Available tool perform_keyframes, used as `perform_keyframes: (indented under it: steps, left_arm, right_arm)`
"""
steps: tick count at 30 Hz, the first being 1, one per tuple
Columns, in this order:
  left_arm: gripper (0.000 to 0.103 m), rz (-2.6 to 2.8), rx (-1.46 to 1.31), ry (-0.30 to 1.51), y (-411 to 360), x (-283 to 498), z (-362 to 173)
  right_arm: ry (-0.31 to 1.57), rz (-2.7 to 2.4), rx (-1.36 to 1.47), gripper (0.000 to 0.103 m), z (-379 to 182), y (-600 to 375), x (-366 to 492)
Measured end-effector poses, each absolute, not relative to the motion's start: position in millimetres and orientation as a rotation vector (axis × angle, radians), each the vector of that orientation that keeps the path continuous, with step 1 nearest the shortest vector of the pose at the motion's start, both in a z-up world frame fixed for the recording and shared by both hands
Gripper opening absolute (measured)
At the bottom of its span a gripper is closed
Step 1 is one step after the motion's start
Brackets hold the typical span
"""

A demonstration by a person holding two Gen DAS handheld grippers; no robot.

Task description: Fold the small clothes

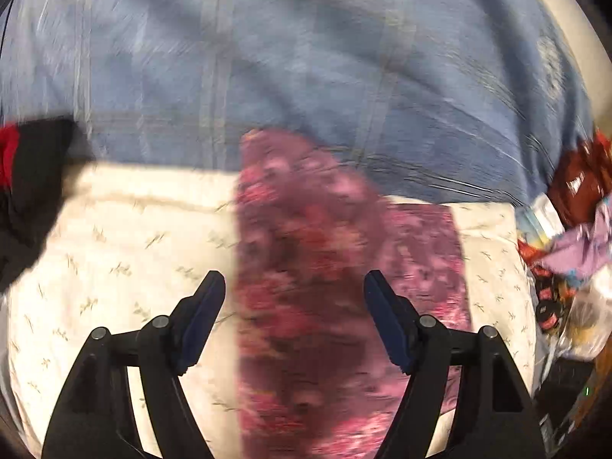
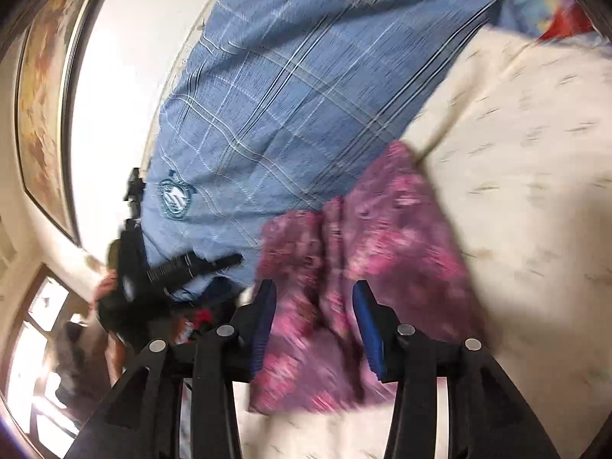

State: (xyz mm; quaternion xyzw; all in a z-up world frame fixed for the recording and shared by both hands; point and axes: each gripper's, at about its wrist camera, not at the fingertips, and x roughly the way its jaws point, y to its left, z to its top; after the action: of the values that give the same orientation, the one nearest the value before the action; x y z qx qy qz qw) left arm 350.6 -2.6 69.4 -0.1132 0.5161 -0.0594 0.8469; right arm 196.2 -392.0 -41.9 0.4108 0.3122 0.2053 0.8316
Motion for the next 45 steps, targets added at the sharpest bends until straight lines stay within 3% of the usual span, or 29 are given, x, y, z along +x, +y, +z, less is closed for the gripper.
perform_keyframes:
  steps: [7,14,15,16,19,25,33,35,40,42,44,45]
  left_arm:
    - [0.075,-0.193,-0.404,1.142,10,352,27]
    - [0.075,-0.266,-0.493,1.146,22,361,7]
    - [0.075,-0.265,-0.492,1.146,22,360,8]
    - [0.075,-0.268,-0.489,1.14,22,359,10]
    - [0.075,-0.281,-0.466,1.102,19,350,25]
    - [0.075,-0.283,-0.311,1.01,-10,331,60]
    - [0.075,-0.234,-0.121,1.118,-67,347,16]
    - [0.075,-0.226,-0.126,1.112,-66,345,12]
    - [0.075,-0.255,-0.209,1.138,-46,341,14]
    - [0.075,-0.245,-0.221,1.136,-39,336,13]
    - [0.075,-0.223,-0.237,1.132,-28,324,13]
    - [0.075,-0.215,-0.242,1.13,-26,318,15]
  right_arm:
    - [0.862,0.452,0.699,0.051,-51,-341,319]
    - [0.948,0.546,0.689,0.053,-61,-308,358]
    - [0.962,0.6,0.661,0.037,-59,-300,361]
    - [0.973,0.594,0.576,0.007,-55,-291,362]
    - [0.939,0.551,0.351,0.007,-39,-272,352]
    - [0.788,0.533,0.49,0.007,-4,-327,334]
    - [0.901,0.35,0.588,0.007,-59,-388,347]
    - [0.905,0.371,0.666,0.011,-67,-393,345]
    - [0.931,0.508,0.824,0.032,-73,-402,314]
    - [0.94,0.538,0.826,0.032,-76,-398,297]
    - [0.925,0.565,0.814,0.029,-76,-393,283]
    - [0.925,0.561,0.774,0.013,-73,-390,280]
